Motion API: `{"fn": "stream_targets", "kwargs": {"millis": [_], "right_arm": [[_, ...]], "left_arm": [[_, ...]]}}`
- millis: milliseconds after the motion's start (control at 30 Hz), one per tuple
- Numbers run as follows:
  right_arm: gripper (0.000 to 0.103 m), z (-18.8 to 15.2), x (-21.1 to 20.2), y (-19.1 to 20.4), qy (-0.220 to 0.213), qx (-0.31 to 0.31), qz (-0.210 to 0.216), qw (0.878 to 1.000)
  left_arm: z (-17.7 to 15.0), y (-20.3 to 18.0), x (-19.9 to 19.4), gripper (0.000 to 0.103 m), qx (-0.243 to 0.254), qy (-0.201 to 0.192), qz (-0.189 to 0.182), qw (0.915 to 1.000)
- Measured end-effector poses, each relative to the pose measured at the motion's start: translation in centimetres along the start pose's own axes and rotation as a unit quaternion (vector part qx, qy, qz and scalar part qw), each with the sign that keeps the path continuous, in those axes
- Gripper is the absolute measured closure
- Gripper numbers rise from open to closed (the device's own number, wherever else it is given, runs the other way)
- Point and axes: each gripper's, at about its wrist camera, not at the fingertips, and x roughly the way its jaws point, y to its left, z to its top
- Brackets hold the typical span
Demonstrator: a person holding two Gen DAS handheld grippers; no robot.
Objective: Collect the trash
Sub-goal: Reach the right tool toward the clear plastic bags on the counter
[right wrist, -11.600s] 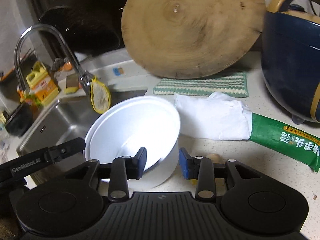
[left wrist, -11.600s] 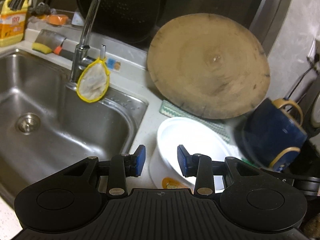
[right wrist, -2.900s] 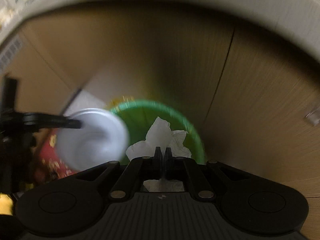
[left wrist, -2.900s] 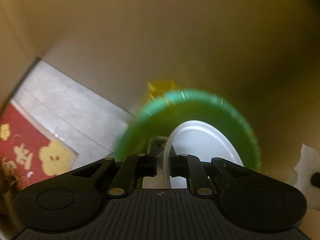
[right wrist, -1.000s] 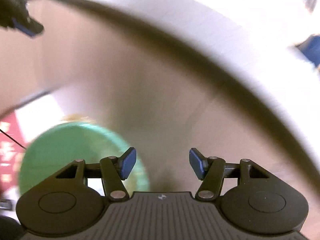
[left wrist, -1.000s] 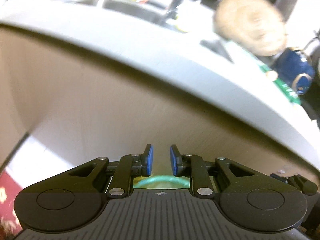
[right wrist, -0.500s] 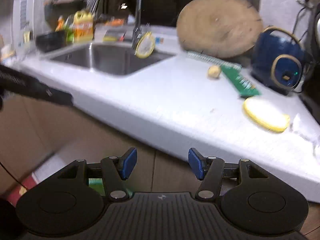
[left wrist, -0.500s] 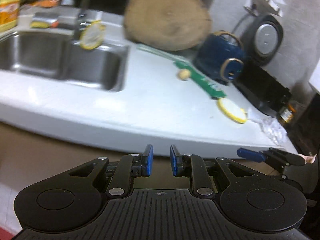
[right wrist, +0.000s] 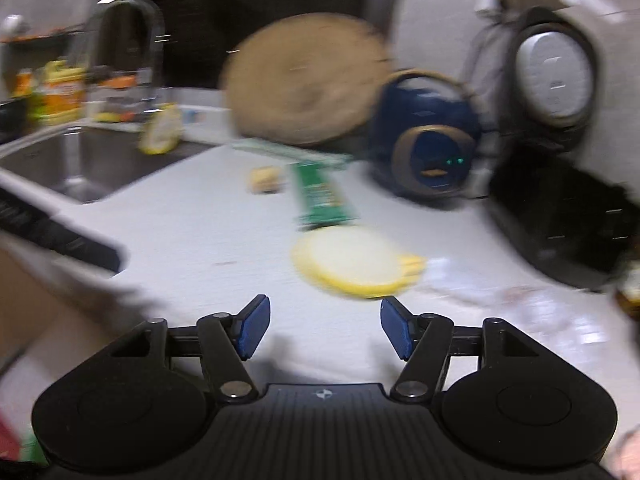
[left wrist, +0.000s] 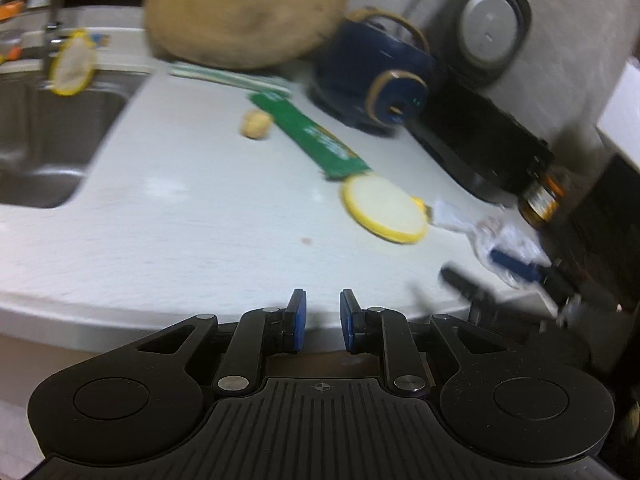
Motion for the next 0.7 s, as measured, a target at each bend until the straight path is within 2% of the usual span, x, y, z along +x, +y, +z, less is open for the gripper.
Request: {"fn": "stream_targets", "kwargs": {"millis": [100, 233, 367, 500, 700], "right_arm": [[0.034, -0.2, 1.1, -3.4, -0.006, 0.022, -0.085, 0.996], [0.028, -0.9, 3.0, -8.1, 0.019, 0.063, -0.145, 0.987], [0.028, -1.8, 5.6, -11.1, 0.063, 0.104, -0.144, 0.982], [0.028, -2.8, 7.5, -12.1, 0.093, 0.153, -0.120, 0.977], [0.033, -2.9, 7.6, -10.8, 0.087, 0.175, -0.069, 0.978]], "left_arm": [[0.2, -1.3, 1.6, 0.082, 0.010, 0.013, -0.010, 0.9998], [0.5, -2.2, 3.1, 0.082, 0.014, 0.024, -0.021, 0.9994], [0.6, -2.4, 4.1, 0.082, 0.014, 0.031, -0.027, 0.9991], [1.1, -1.8, 4.5, 0.082, 0.005, 0.031, -0.022, 0.9993], [1.8, -1.0, 4.5, 0.082, -0.003, 0.026, -0.009, 0.9996]]}}
